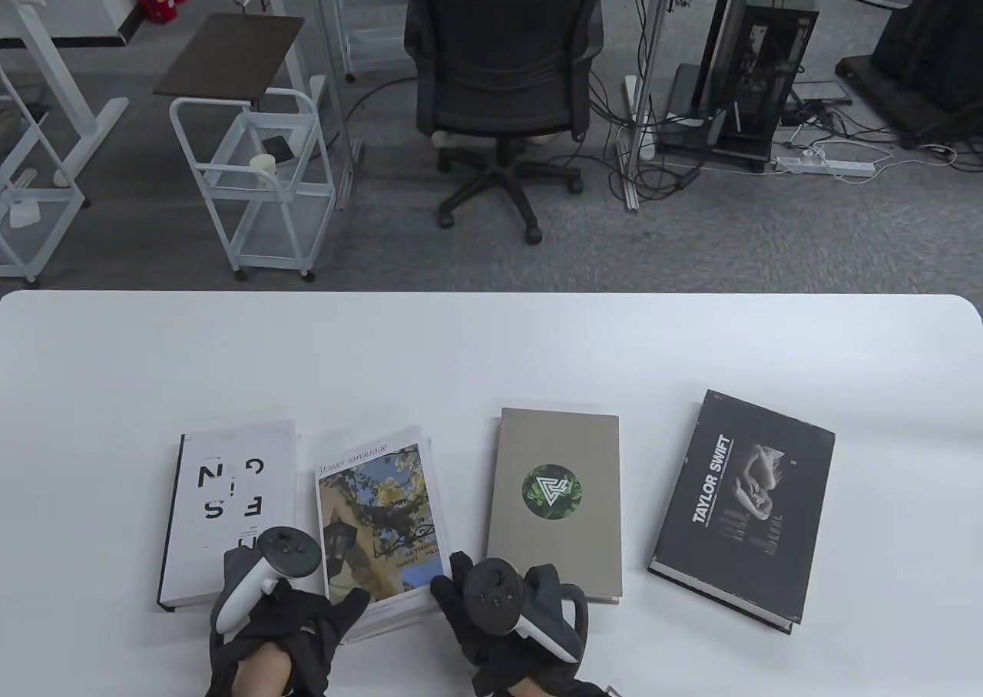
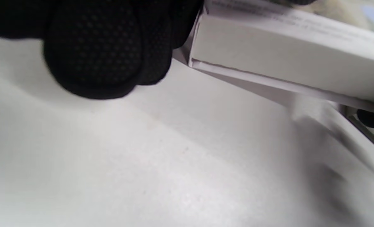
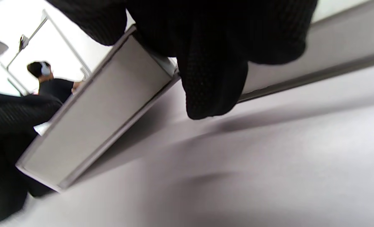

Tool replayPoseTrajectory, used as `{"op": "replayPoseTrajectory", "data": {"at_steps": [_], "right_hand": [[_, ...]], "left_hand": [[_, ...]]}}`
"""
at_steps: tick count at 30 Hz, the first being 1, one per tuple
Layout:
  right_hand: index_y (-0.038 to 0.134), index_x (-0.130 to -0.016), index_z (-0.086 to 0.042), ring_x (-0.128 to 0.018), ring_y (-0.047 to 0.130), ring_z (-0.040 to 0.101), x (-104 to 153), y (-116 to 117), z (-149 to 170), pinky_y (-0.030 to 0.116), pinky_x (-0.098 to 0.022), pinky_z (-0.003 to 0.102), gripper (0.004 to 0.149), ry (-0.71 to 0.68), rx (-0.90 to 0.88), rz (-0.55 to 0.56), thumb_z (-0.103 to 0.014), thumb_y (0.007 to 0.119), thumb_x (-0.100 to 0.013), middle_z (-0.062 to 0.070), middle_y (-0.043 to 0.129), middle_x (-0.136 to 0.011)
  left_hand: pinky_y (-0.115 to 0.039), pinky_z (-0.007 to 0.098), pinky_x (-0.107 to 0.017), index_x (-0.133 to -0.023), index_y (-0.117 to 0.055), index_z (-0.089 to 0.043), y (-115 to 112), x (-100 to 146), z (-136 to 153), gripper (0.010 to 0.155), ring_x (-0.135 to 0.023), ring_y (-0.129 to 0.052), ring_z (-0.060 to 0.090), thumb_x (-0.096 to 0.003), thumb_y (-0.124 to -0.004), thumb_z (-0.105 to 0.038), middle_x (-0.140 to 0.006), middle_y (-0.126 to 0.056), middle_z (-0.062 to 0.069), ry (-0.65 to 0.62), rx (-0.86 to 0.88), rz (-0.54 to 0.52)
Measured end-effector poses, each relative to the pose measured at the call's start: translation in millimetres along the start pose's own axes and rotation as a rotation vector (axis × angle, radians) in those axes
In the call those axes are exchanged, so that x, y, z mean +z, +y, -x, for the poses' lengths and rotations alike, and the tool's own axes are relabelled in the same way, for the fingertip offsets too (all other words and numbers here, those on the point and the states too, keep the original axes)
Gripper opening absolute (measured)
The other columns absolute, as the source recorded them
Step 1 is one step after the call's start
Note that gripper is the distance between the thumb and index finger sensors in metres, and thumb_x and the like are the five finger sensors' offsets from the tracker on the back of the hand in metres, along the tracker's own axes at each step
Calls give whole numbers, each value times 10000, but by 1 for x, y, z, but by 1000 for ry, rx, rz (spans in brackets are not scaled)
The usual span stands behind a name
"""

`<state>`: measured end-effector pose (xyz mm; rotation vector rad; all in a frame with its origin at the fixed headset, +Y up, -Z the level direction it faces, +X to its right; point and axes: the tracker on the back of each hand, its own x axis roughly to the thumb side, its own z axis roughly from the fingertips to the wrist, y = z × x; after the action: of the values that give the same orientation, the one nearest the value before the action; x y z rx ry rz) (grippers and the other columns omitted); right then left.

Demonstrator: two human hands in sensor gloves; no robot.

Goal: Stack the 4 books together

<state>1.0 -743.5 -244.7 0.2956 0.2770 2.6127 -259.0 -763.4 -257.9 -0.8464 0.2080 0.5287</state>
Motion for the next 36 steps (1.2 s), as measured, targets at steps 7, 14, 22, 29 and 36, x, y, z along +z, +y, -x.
{"op": "replayPoseTrajectory", "data": {"at_steps": [7, 14, 22, 29, 36], "right_hand": [[388, -1169, -106, -487, 973, 196, -4, -1, 7, 845, -340, 251, 691, -3, -145, -94, -545, 625, -692, 160, 839, -884], [429, -1143, -94, -685, 945, 326, -2, -4, 7, 855, -461, 343, 621, -43, -172, -95, -497, 605, -704, 219, 763, -957], [405, -1162, -115, -598, 959, 284, -3, -10, 13, 862, -418, 319, 615, -13, -285, -83, -444, 645, -701, 278, 755, -940], [486, -1139, -96, -599, 966, 342, 0, -41, 40, 882, -429, 365, 576, 52, -495, 47, -376, 690, -679, 334, 759, -931], [573, -1103, -61, -554, 986, 395, 11, -72, 81, 899, -403, 415, 548, 161, -672, 229, -313, 731, -642, 381, 788, -893]], "left_hand": [[-831, 530, -292, -867, -727, 77, 0, 0, 0, 840, -329, -1048, 299, -469, -525, -634, -654, -944, 223, 1, -2, -1], [-835, 525, -286, -851, -750, 75, 0, -3, -1, 854, -309, -1053, 293, -458, -513, -645, -633, -956, 219, -55, -6, -26], [-835, 525, -304, -885, -719, 71, -1, -2, -6, 848, -345, -1051, 296, -464, -520, -638, -665, -939, 220, -119, -1, -29], [-824, 532, -378, -955, -657, 16, 3, 6, -19, 815, -456, -1040, 304, -476, -520, -629, -753, -899, 200, -402, 112, -106], [-807, 553, -425, -1008, -604, -31, 4, 10, -22, 804, -531, -1024, 334, -474, -530, -628, -807, -874, 204, -469, 103, -214]]}}
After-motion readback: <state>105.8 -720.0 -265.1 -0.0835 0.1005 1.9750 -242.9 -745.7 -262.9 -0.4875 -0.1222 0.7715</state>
